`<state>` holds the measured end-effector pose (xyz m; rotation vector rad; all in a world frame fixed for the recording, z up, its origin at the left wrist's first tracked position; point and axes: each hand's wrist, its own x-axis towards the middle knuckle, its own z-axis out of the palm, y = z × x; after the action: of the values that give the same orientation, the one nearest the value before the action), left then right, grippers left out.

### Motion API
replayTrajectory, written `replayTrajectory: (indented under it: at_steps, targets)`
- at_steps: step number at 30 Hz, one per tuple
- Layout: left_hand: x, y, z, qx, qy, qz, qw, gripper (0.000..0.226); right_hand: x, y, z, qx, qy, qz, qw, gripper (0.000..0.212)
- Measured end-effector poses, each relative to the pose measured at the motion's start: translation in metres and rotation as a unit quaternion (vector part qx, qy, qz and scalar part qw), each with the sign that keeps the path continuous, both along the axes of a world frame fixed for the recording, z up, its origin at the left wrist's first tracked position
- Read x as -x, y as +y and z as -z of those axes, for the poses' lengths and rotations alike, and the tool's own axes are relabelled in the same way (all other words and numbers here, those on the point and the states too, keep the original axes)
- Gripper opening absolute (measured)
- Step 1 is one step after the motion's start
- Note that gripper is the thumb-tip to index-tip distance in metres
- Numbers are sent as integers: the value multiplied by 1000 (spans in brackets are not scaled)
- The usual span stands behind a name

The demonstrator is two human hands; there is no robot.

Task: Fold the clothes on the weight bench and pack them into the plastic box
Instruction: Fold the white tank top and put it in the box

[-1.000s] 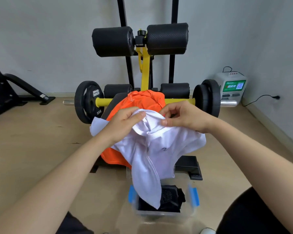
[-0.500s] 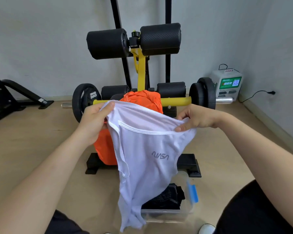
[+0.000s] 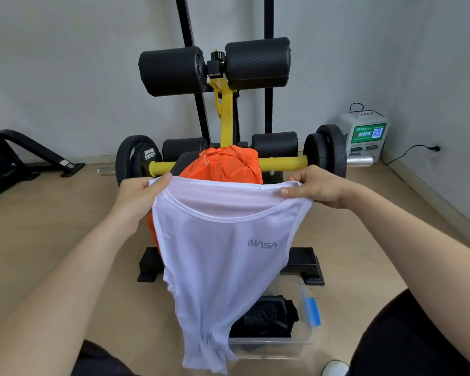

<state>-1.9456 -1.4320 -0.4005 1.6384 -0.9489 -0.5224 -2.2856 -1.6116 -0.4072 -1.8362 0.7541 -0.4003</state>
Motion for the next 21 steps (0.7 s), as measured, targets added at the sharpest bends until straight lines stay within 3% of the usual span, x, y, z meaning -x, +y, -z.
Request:
replayTrajectory:
  at_steps: [2, 7, 11, 16, 21]
  targets:
    - [0, 1, 1, -11, -15, -3, 1000, 54, 2, -2, -1, -47, -28, -32, 998, 74]
    - [-16, 0, 10, -19, -1, -27, 999, 39, 8, -3, -3, -89, 0, -114, 989, 59]
    - [-26, 1, 13, -15, 58, -45, 997, 24, 6, -4, -2, -103, -42, -49, 993, 8]
    - [-30, 5, 11, -36, 65, 18, 997, 16, 1, -2, -3, 39, -24, 81, 996, 21]
    - [-32, 12, 7, -24, 57, 83, 995, 18, -5, 0, -5, 18, -85, 155, 984, 19]
